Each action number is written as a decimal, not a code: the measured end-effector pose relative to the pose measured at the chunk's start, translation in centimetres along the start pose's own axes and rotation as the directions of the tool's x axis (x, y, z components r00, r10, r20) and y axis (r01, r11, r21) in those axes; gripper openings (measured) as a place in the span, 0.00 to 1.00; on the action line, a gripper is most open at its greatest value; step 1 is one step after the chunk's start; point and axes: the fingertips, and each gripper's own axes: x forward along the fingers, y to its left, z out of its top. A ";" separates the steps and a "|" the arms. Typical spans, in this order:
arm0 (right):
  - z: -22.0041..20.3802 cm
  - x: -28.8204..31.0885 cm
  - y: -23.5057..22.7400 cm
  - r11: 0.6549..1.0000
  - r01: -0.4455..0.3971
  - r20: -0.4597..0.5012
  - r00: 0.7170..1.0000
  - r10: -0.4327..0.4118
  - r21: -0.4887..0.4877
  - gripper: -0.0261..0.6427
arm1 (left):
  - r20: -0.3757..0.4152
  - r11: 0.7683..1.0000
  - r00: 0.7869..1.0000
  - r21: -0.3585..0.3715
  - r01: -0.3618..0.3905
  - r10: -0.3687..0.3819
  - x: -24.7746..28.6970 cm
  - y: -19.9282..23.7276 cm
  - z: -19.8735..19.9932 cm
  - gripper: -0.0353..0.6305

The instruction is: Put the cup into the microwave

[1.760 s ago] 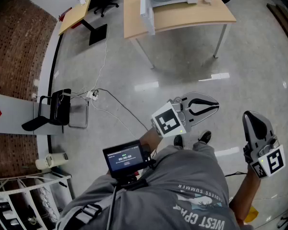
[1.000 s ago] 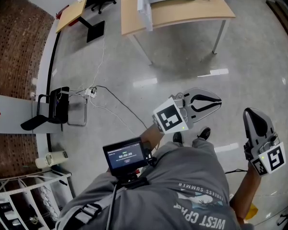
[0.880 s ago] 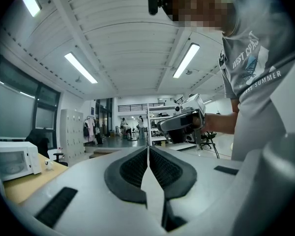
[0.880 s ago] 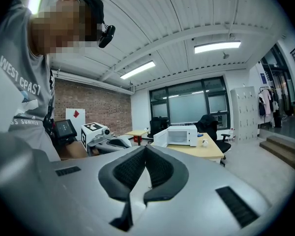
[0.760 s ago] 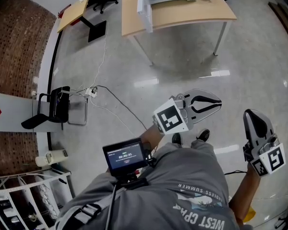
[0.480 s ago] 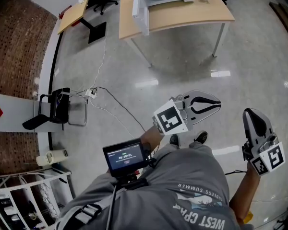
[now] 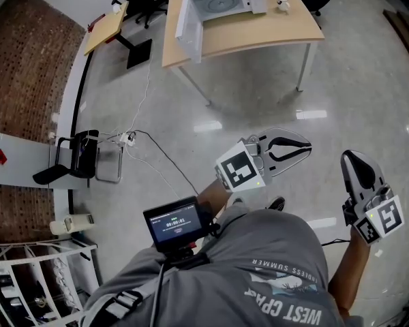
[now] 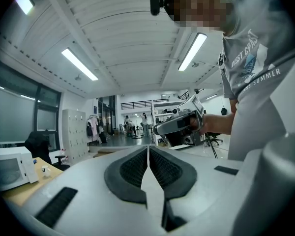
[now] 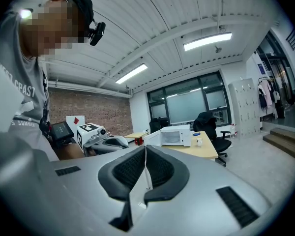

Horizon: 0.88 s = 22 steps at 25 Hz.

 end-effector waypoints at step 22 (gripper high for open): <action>1.0 11.4 -6.8 1.000 0.011 -0.026 1.000 -0.011 0.020 0.07 | 0.010 0.999 0.999 -0.039 0.034 -0.033 0.2 12.5 -2.1 0.09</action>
